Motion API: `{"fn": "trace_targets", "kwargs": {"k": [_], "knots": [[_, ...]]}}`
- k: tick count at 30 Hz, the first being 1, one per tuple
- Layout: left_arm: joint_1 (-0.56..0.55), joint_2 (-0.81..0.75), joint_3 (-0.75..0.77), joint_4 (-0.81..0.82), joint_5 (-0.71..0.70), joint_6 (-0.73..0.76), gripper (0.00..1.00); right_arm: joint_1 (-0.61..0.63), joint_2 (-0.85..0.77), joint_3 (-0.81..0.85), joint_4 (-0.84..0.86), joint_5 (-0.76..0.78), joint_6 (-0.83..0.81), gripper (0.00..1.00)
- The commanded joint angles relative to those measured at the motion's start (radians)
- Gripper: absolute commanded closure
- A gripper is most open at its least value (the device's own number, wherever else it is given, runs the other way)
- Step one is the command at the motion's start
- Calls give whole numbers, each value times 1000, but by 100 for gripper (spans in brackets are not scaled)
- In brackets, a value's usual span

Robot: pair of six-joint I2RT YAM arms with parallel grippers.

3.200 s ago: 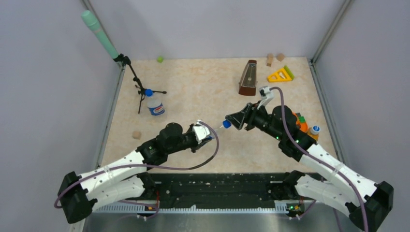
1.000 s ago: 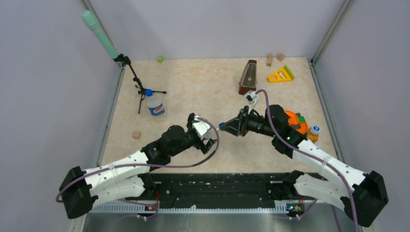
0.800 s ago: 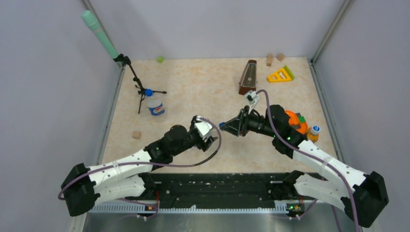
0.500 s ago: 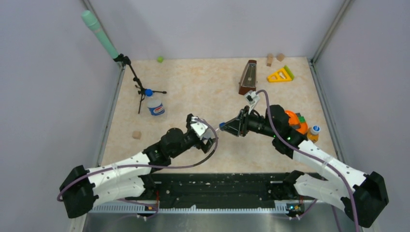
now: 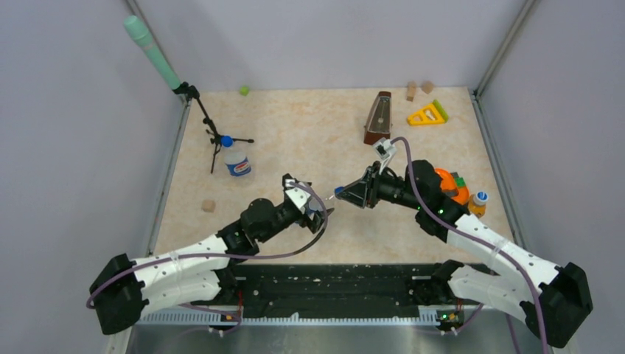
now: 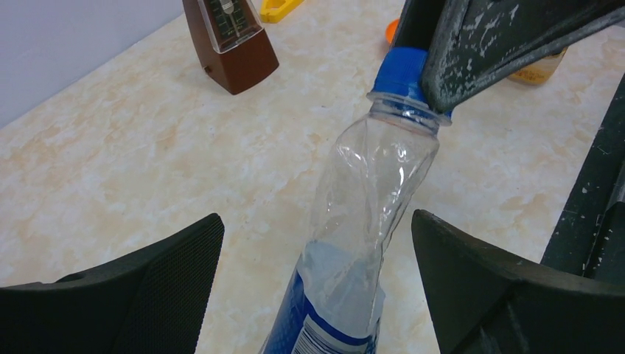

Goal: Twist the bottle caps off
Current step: Unscrew the bottle cap from the plastic bottle.

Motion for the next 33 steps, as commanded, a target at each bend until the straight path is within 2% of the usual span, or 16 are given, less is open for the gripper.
{"fn": "trace_targets", "kwargs": {"k": [1, 5, 8, 12, 14, 17, 19, 23, 26, 29, 30, 33], "knots": [[1, 1, -58, 190, 7, -21, 1, 7, -41, -6, 35, 15, -9, 100], [1, -4, -79, 223, -63, -76, 1, 7, -47, -10, 37, 24, -10, 100], [1, -16, -41, 134, -84, -73, 1, 7, -46, -14, 38, 29, -8, 100], [1, -22, -13, 56, 32, -35, 1, 7, -43, -15, 44, 27, -5, 100], [1, -17, -14, 55, 89, -23, 6, 7, -40, -18, 54, 17, -2, 100], [1, -6, -3, 33, 115, -17, 26, 7, -29, -15, 53, 8, -2, 100], [2, -1, 5, 13, 110, -16, 45, 7, -24, -14, 50, 5, -5, 100], [1, 4, 34, -58, 101, -7, 54, 7, -22, -18, 68, -14, -2, 100], [1, 9, 49, -92, 99, 2, 73, 6, -11, -19, 78, -51, -8, 100], [1, 13, 59, -119, 97, 14, 96, 7, -5, -17, 70, -79, -28, 100], [1, 13, 60, -124, 98, 23, 100, 7, -4, -17, 63, -93, -40, 100], [1, 11, 66, -157, 115, 41, 100, 7, -16, -17, 26, -103, -86, 100]]}}
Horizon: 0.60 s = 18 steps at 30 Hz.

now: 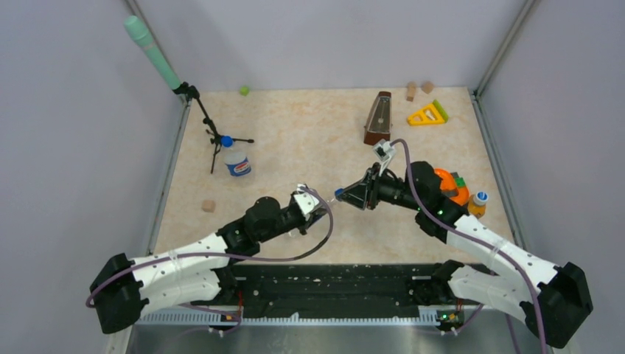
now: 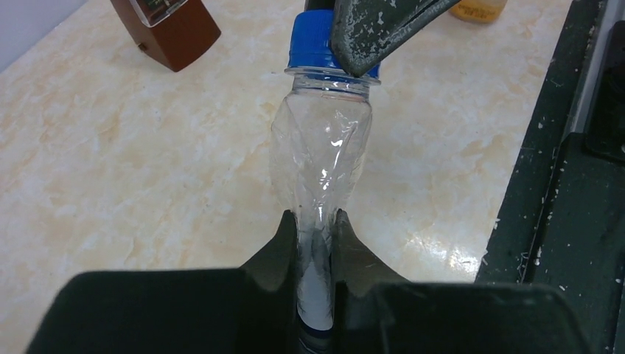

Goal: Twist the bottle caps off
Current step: Unscrew the bottle cap from the plastic bottle.

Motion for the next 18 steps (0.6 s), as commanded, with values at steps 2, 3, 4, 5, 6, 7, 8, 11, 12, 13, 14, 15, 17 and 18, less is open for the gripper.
{"fn": "trace_targets", "kwargs": {"k": [2, 3, 4, 5, 6, 7, 8, 11, 12, 13, 14, 15, 17, 18], "knots": [[6, -1, 46, -64, 6, 30, 100, 10, -24, 3, -22, -92, -116, 100], [6, -5, 49, -83, 17, 39, 100, 10, -30, 2, -41, -91, -136, 100], [6, -9, 54, -107, 39, 47, 100, 10, -35, 2, -59, -92, -158, 100], [6, -15, 59, -131, 55, 52, 100, 10, -39, -1, -72, -100, -177, 100], [6, -21, 64, -152, 71, 57, 100, 10, -43, -4, -82, -112, -193, 100], [7, -29, 70, -175, 89, 62, 100, 10, -46, -9, -87, -132, -207, 100], [6, -34, 74, -200, 109, 66, 100, 10, -48, -13, -92, -155, -223, 100], [7, -39, 91, -261, 166, 77, 100, 10, -63, -17, -106, -216, -280, 100], [10, -39, 95, -275, 176, 75, 100, 10, -70, -20, -106, -237, -299, 100], [16, -40, 98, -284, 194, 72, 100, 10, -77, -22, -106, -258, -322, 100], [26, -40, 99, -285, 215, 70, 100, 10, -86, -27, -104, -276, -349, 100], [37, -40, 101, -286, 239, 65, 100, 10, -91, -30, -104, -289, -369, 100], [56, -41, 103, -284, 277, 58, 100, 10, -103, -31, -114, -284, -409, 100], [62, -38, 102, -280, 290, 57, 100, 10, -105, -36, -110, -284, -417, 100]]}}
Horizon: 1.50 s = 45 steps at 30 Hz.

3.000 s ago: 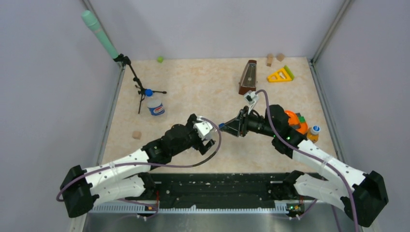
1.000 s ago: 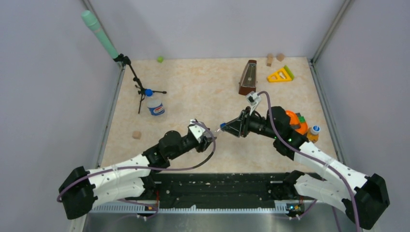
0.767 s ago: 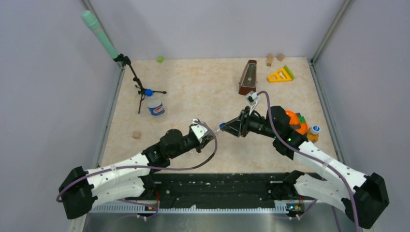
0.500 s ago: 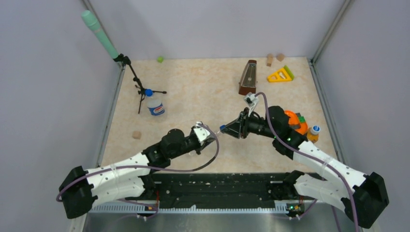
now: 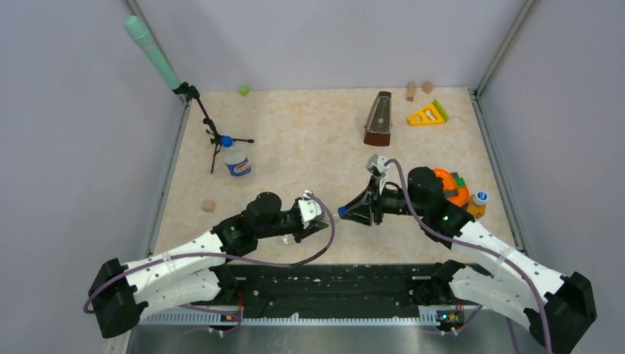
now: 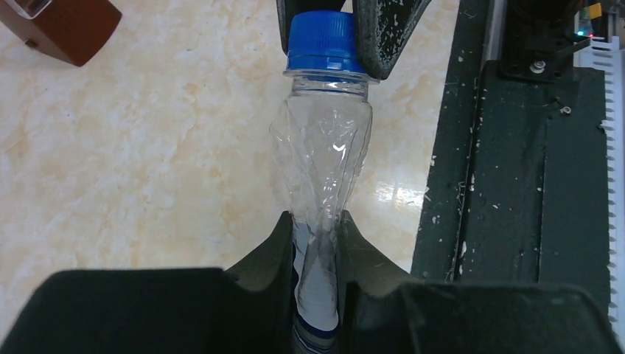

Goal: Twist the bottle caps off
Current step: Unscrew the bottle cap from the plastic bottle.

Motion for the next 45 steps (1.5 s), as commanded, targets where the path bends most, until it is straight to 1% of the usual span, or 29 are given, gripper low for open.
{"fn": "trace_targets", "kwargs": {"k": [1, 2, 4, 5, 8, 10, 13, 17, 20, 22, 25, 27, 29, 31, 33, 35, 37, 39, 40, 41, 43, 45], "knots": [[44, -8, 37, -36, 81, -27, 100, 8, -42, -11, 12, -94, -156, 90], [45, -4, 38, -34, 84, -22, 100, 8, -39, -8, 7, -84, -143, 70], [45, 7, 38, -32, 61, -10, 100, 8, -34, 16, -23, -53, -108, 58], [45, 15, 37, -34, 35, -1, 100, 8, -36, 28, -38, -39, -92, 49], [45, 43, 32, -44, -41, 61, 100, 8, -57, 40, -31, 72, -10, 34], [44, 66, 28, -43, -111, 82, 100, 8, -69, 50, -42, 139, 27, 32], [44, 67, 25, -28, -136, 108, 100, 8, -62, 69, -65, 178, 58, 30], [30, -29, -90, 193, -171, 146, 100, 9, -29, 77, -77, 250, 122, 31], [22, -105, -164, 298, -207, 172, 100, 8, -4, 58, -9, 252, 206, 33], [21, -128, -185, 307, -221, 187, 100, 7, 18, 46, 70, 231, 263, 34], [15, -122, -192, 296, -265, 202, 100, 7, 67, 38, 181, 204, 361, 34], [7, -117, -205, 318, -326, 211, 100, 7, 91, 30, 260, 222, 438, 29], [-5, -120, -223, 359, -365, 228, 100, 7, 95, 20, 314, 253, 489, 11], [-16, -129, -240, 400, -394, 239, 100, 8, 78, -24, 400, 287, 549, 3], [-21, -134, -250, 427, -408, 249, 100, 7, 53, -85, 485, 346, 665, 1], [-24, -135, -262, 452, -413, 258, 100, 3, 44, -121, 565, 334, 690, 1], [-29, -128, -275, 480, -413, 273, 100, -1, 49, -114, 515, 364, 718, 1], [-33, -116, -279, 493, -424, 274, 100, -1, 52, -106, 435, 458, 751, 1], [-34, -112, -276, 494, -424, 273, 100, -1, 53, -110, 419, 479, 762, 1], [-35, -109, -275, 494, -423, 273, 100, -1, 53, -107, 403, 497, 760, 1], [-36, -107, -274, 494, -418, 268, 100, -1, 51, -73, 278, 546, 734, 1], [-37, -111, -274, 499, -416, 265, 100, -1, 51, -30, 188, 580, 694, 1]]}}
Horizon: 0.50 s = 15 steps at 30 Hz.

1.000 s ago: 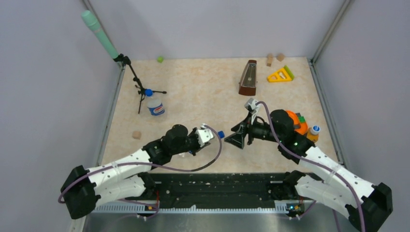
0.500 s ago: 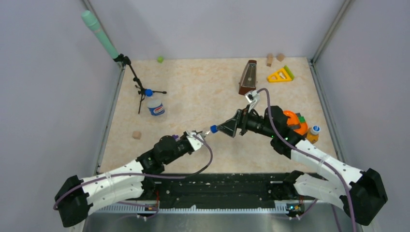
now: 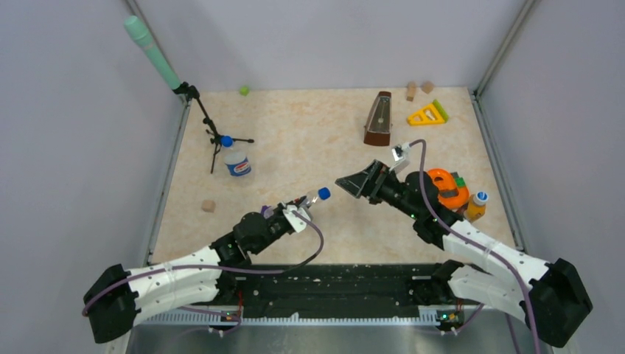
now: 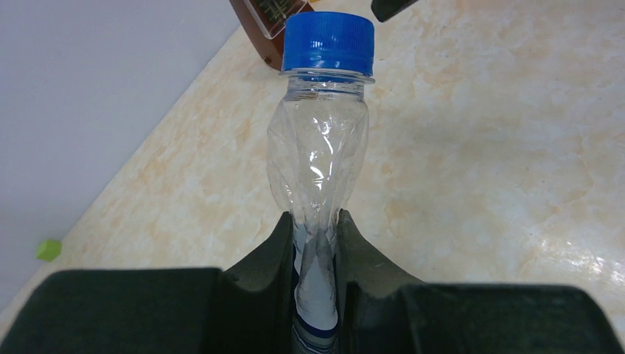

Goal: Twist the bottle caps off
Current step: Unscrew the bottle cap from the plastic bottle.

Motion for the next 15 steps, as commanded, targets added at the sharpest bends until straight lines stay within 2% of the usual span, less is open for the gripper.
{"fn": "trace_targets", "kwargs": {"k": [1, 3, 5, 8, 10, 11, 12, 14, 15], "knots": [[-6, -4, -4, 86, -13, 3, 100, -2, -20, 111, -222, 150, -38, 1], [-7, -9, -5, 91, -11, -3, 100, 0, -28, 157, -382, 273, -67, 1], [-6, -10, -7, 92, -7, -6, 100, 0, -60, 171, -457, 342, -96, 1], [-6, -13, -7, 90, -7, -8, 100, -6, -148, 119, -403, 317, -95, 1], [-6, -13, -8, 95, -5, -9, 100, -7, -242, -13, -181, 291, -40, 1], [-6, -11, -7, 95, -3, -9, 100, -7, -276, -60, -108, 289, -10, 1], [-6, -11, -5, 95, 2, -9, 100, -10, -290, -71, -84, 279, -5, 6], [-6, -11, -4, 96, 9, -10, 100, -14, -242, 8, -185, 244, -69, 8], [-6, -9, -3, 97, 11, -11, 100, -14, -203, 66, -287, 215, -109, 8]]}}
